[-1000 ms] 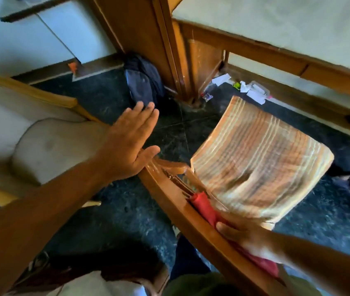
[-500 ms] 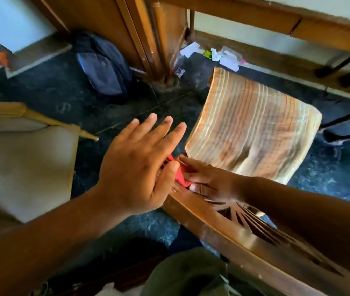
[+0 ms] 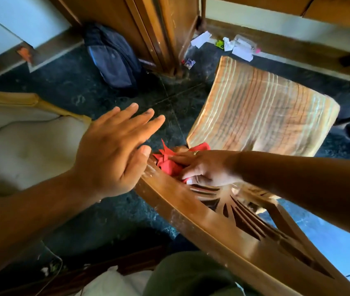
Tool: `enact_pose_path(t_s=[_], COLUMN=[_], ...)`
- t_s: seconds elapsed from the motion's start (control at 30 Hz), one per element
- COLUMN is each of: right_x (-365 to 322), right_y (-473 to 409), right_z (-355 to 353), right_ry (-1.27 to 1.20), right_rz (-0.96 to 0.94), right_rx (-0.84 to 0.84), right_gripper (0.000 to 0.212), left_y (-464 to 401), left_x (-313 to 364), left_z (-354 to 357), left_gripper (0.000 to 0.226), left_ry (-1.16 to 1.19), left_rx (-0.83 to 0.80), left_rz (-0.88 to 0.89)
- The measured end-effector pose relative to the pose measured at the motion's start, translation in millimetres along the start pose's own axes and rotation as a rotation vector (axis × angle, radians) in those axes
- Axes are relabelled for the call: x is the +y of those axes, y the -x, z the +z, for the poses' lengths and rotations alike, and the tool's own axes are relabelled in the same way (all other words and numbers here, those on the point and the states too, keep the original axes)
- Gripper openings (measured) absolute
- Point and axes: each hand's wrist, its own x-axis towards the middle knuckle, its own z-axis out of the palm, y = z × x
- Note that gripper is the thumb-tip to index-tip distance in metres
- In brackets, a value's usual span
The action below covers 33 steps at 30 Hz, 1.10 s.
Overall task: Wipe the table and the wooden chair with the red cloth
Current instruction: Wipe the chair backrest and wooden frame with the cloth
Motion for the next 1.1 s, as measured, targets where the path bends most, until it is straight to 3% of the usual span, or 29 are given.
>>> enact_pose_path(t_s=[0.13,0.2,0.3,0.4,0.47,0.57,0.67,0.77,0.97,1.1], right_x=[6,8,5,-10,-25,-45,-58,-71,-62,-7], right_y=[59,85,128,156,152,110,47,-6,-24,-60], right_z=[19,28,32,24,18,12,8,1,10,28], right_ry=[-0.321,-0.519,-1.036,-1.482,-1.446,-1.142,-1.050,-0.922,-1.127,-0.889], right_rz=[0.317,0.423,0.521,0.448,0.442,0.483,0.501,0.430,0.294,0.415], right_rx=[-0.192,-0.104,0.150,0.315,0.360,0.445,0.470,0.416,0.349,0.207], right_gripper=[0.033,0.031,0.042,0.045,0.043,0.032,0.035,0.035,0.024,0.045], left_y=[-1,0,1,1,3,3,3,3,2,1], left_x=[2,3,6,9,11,11,10,8,3,2], left_z=[-1,-2,-3,-5,-6,-7,-6,-5,-2,-2], left_gripper=[0.056,0.056,0.056,0.056,0.055,0.055,0.057,0.058,0.058,0.059], left_ry=[-0.017,-0.023,-0.020,-0.020,-0.013,-0.003,0.013,0.033,0.085,0.098], left_rx=[-0.046,-0.052,-0.069,-0.071,-0.072,-0.074,-0.063,-0.026,0.036,0.058], left_rz=[-0.034,-0.063,-0.102,-0.123,-0.125,-0.122,-0.119,-0.092,-0.036,0.016])
